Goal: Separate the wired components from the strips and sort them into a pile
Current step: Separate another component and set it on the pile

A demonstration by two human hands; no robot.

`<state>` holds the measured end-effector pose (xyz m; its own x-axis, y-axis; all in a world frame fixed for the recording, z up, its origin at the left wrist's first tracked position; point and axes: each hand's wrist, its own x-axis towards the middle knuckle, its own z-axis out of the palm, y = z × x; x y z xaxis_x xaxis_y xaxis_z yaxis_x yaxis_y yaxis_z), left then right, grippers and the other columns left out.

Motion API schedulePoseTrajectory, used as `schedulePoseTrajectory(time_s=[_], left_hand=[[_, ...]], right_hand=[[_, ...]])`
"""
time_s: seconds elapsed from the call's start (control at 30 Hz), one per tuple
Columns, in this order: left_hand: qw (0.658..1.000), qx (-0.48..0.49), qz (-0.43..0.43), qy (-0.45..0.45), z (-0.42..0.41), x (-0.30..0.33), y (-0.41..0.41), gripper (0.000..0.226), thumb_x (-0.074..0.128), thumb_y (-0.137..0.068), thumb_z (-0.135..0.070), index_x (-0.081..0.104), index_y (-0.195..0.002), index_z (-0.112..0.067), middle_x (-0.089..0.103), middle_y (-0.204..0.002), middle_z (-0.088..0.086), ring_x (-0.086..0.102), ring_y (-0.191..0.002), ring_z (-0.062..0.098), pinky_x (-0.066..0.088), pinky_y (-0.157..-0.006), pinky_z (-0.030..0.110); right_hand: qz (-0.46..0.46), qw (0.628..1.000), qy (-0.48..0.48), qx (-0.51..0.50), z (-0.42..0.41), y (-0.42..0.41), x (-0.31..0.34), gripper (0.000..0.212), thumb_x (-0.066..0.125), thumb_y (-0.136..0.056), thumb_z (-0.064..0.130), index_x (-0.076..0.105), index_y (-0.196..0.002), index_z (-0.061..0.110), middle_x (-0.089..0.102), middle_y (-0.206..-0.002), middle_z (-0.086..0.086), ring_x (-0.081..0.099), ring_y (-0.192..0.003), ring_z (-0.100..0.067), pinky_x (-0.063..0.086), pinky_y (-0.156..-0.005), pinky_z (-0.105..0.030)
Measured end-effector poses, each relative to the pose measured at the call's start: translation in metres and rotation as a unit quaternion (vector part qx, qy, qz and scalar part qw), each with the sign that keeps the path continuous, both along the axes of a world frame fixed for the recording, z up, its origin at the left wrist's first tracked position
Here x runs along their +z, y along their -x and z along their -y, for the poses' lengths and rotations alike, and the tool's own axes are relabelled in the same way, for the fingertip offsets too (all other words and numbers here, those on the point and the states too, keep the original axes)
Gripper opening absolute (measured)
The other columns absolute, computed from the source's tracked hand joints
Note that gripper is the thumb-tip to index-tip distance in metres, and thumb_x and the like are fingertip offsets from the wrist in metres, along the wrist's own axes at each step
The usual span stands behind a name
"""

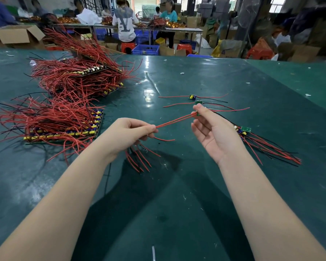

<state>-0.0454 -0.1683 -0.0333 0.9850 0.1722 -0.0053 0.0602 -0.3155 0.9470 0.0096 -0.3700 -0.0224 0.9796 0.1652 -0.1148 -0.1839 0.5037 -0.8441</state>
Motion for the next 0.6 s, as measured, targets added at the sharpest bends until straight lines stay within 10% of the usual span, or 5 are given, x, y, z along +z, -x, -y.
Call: schedulePoseTrajectory(time_s=[0.1, 0.33, 0.6], left_hand=[[0.998, -0.016, -0.029, 0.045, -0.0007, -0.001, 0.0005, 0.013, 0.065, -0.09, -0.02, 0.077, -0.088, -0.017, 0.073, -0.076, -0.007, 0.057, -0.065, 0.001, 0.04, -0.061, 0.017], [0.973, 0.114, 0.1, -0.175, -0.0022, -0.0055, -0.0042, 0.019, 0.065, -0.089, -0.022, 0.075, -0.074, -0.028, 0.07, -0.066, -0.015, 0.05, -0.051, -0.002, 0.044, -0.059, 0.025], [0.991, 0.114, 0.064, 0.027, -0.0046, -0.006, -0.005, 0.014, 0.072, -0.084, -0.027, 0.074, -0.072, -0.02, 0.072, -0.069, -0.008, 0.058, -0.059, -0.002, 0.046, -0.055, 0.012]], right_hand=[[-0.01, 1.0, -0.002, -0.021, 0.003, -0.003, -0.0008, 0.022, 0.077, -0.079, 0.016, 0.068, -0.098, 0.008, 0.068, -0.07, 0.0, 0.062, -0.053, -0.006, 0.053, -0.056, -0.019], [0.039, 0.996, 0.083, -0.002, -0.0034, -0.0014, -0.0063, 0.008, 0.078, -0.08, 0.016, 0.072, -0.08, 0.01, 0.067, -0.07, 0.001, 0.06, -0.054, -0.006, 0.053, -0.058, -0.018], [0.015, 0.997, 0.067, -0.03, 0.0024, -0.0067, -0.0081, 0.008, 0.076, -0.082, 0.016, 0.071, -0.082, 0.009, 0.065, -0.07, 0.0, 0.062, -0.057, -0.009, 0.055, -0.06, -0.02]])
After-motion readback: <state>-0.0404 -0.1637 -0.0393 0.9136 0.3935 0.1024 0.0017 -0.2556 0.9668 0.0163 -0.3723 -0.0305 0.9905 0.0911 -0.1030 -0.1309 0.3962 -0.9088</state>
